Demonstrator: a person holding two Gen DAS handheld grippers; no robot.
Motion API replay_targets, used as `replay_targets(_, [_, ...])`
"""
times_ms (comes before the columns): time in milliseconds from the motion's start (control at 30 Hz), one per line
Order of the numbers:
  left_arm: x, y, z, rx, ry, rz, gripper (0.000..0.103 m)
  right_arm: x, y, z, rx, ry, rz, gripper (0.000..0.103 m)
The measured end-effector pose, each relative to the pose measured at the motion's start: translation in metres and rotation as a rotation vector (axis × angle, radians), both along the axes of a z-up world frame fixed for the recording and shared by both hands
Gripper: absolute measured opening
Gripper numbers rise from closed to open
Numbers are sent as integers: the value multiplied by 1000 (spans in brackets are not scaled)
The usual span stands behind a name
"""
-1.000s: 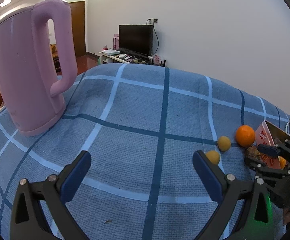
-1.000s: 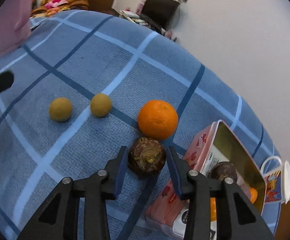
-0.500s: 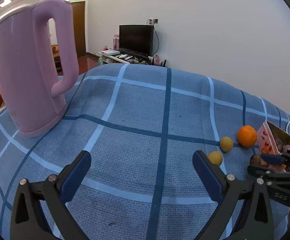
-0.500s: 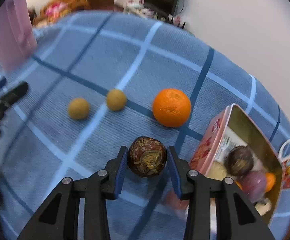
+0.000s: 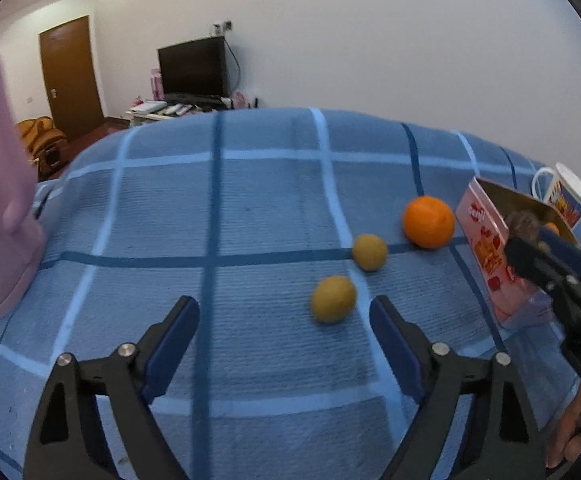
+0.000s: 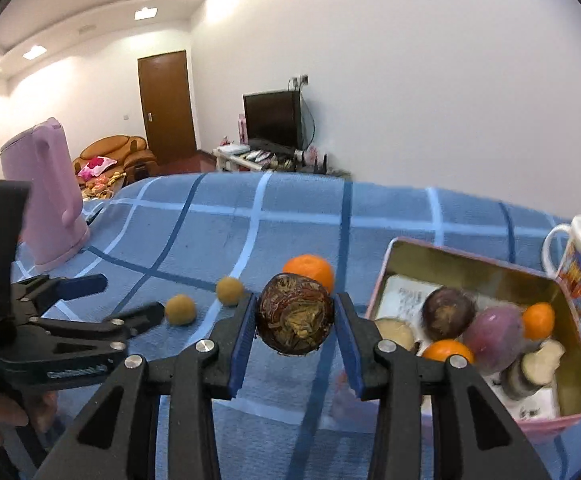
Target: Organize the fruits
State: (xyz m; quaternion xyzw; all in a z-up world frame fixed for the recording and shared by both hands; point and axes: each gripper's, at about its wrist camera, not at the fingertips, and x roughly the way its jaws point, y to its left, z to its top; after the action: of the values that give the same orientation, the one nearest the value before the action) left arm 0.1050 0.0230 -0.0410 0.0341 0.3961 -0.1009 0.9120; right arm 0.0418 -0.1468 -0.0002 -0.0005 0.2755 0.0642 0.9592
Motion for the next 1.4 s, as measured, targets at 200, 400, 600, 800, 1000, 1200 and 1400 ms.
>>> replay_targets(200, [27, -23, -12, 71, 66, -18, 66, -4, -15, 2, 51, -3, 9, 41])
replay_targets(400, [36, -17, -14, 22, 101, -34, 48, -5, -18, 3, 76, -4, 8, 41])
replay_targets(600, [31, -8, -9, -28, 92, -64, 29, -5, -17, 2, 73, -17, -5, 41])
replay_targets(800, [10, 2, 10, -71, -51, -23, 29, -14, -18, 6, 80, -54, -24, 41])
replay_targets(1000, [-15, -9, 28, -27, -225, 16, 29, -21, -15, 10, 43, -98, -61, 41])
replay_targets(1200, [-34, -7, 37, -10, -299, 47, 29, -25, -7, 10, 15, -115, -63, 42])
replay_targets(1400, [-39, -8, 37, -10, -314, 62, 29, -30, 4, 8, -40, -127, -61, 42])
